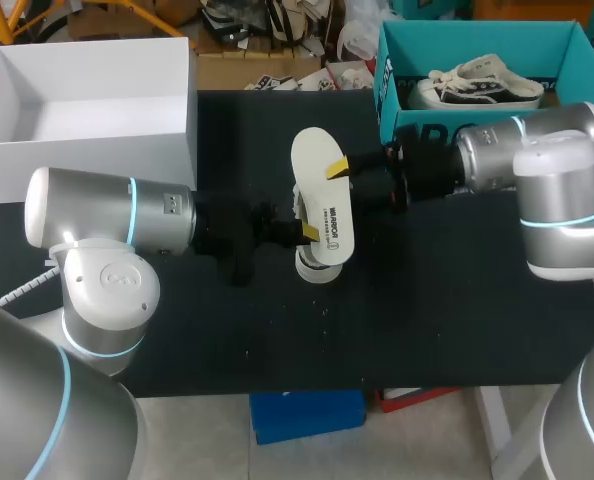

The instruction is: Take the shoe out of the shoebox, open the shoe tongue, remove and reinsert the insole, then place the shoe into the shoebox

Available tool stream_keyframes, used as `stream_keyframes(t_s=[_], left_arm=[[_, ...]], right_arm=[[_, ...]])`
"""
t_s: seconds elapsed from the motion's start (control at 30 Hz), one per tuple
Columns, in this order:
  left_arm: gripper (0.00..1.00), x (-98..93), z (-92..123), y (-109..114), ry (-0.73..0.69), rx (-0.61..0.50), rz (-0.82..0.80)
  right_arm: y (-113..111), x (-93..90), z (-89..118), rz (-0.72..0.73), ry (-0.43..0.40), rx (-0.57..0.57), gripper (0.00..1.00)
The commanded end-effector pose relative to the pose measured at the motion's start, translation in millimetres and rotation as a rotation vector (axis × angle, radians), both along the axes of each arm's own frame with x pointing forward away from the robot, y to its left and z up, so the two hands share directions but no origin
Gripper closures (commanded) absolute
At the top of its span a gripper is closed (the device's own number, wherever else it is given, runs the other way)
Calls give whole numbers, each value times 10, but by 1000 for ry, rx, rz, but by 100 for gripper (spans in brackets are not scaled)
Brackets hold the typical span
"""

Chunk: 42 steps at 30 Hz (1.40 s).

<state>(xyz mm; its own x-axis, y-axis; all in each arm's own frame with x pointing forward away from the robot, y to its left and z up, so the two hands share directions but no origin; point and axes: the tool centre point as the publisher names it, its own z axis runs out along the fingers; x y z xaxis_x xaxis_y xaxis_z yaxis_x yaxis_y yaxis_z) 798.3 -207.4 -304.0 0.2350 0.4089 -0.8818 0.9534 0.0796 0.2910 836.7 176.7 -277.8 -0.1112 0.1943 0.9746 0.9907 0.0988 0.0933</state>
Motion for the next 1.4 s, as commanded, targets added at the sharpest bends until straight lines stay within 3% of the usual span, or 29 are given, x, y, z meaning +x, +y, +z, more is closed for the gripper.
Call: stream_keyframes(t_s=[0.03,0.13,0.2,0.3,0.33,0.37,0.4,0.73,0.8,0.83,0.87,1.17,1.4], left_arm=[[100,-6,-2,-10,-3,2,5],[100,-6,-2,-10,-3,2,5],[100,-6,-2,-10,-3,2,5],[100,-6,-2,-10,-3,2,5],[100,-6,-2,-10,-3,2,5],[100,-6,-2,-10,-3,2,5],[100,-6,-2,-10,-3,2,5],[100,-6,-2,-10,-3,2,5],[100,-59,31,-11,-5,51,17],[77,-88,45,-7,4,95,34],[0,-121,57,2,7,120,40],[0,-479,299,406,62,515,146],[0,-543,521,673,162,718,311]], right_arm=[[74,-13,-68,-8,2,7,19],[95,-37,-107,-9,11,10,29],[103,-48,-130,-10,16,10,53],[99,-45,-163,-11,26,3,69],[99,-45,-163,-11,26,3,87],[99,-45,-163,-11,26,3,98],[99,-45,-163,-11,26,3,100],[99,-45,-163,-11,26,3,100],[99,-45,-163,-11,26,3,100],[99,-45,-163,-11,26,3,100],[99,-45,-163,-11,26,3,100],[99,-45,-163,-11,26,3,100],[99,-45,-163,-11,26,3,100]])
